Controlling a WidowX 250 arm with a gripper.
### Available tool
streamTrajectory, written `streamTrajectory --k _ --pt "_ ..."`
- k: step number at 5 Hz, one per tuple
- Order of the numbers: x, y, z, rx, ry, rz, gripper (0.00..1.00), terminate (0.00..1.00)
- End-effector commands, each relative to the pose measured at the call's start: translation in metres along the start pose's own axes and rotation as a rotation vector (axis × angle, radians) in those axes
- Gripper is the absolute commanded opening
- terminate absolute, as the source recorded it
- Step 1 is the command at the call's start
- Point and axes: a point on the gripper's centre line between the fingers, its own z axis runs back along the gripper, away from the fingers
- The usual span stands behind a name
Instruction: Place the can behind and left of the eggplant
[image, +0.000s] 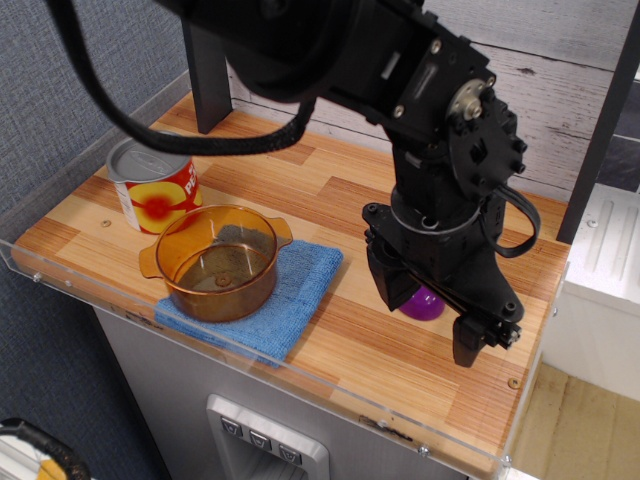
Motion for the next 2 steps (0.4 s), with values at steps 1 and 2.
streamTrajectory --k 1,2 --pt "0.000 0.000 0.000 0.000 0.000 0.000 1.00 0.00" --pt "-0.001 0.013 0.014 0.015 -0.017 -0.031 1.00 0.00"
